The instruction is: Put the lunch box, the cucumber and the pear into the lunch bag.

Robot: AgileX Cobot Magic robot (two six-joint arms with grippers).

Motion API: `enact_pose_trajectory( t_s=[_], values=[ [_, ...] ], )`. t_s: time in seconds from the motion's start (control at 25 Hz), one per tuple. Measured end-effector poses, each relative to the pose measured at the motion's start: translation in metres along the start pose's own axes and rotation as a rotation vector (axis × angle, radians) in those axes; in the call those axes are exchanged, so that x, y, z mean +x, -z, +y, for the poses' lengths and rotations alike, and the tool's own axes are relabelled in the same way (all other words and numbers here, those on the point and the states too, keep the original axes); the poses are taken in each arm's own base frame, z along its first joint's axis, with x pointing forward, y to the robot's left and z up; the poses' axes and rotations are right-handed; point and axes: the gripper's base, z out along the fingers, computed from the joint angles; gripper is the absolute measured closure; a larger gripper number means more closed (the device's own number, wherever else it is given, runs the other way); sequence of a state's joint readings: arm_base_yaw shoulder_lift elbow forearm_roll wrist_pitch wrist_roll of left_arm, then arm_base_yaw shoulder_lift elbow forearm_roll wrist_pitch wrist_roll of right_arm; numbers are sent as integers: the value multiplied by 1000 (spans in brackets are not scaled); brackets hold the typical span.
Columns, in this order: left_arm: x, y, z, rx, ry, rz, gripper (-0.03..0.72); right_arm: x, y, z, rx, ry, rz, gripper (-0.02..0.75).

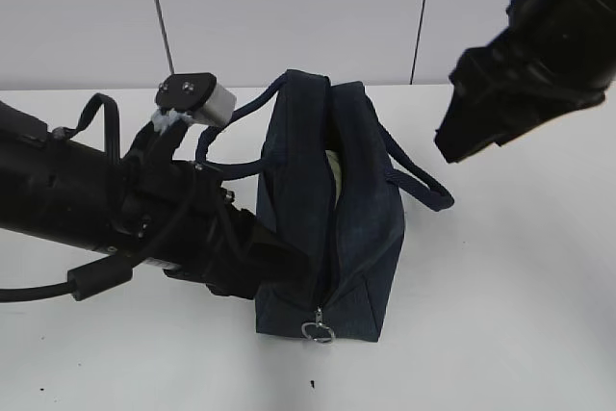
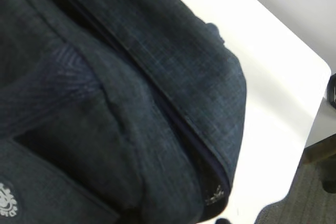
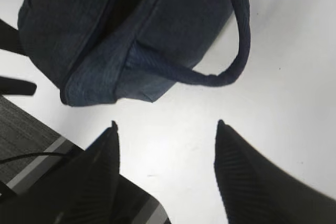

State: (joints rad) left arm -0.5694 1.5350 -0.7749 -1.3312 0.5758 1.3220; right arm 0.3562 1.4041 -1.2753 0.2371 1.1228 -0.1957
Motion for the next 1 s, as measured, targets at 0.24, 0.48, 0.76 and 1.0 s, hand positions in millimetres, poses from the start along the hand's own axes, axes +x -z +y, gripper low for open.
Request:
enact_pose_trajectory(
  t_s=[0.24,0.48,0.76,1.0],
  values=[
    [0,0,0,7,-4,5,554,44,5,10,-43,45,-45,289],
    [0,0,-1,11,1,2,637,86,0,33,-258,163,-181,289],
    [0,0,-3,37,17,0,657,106,-30,30,-280,118,-184,289],
    [0,1,-6,64,120,8,421,107,-31,29,-273,120,-196,289]
  ],
)
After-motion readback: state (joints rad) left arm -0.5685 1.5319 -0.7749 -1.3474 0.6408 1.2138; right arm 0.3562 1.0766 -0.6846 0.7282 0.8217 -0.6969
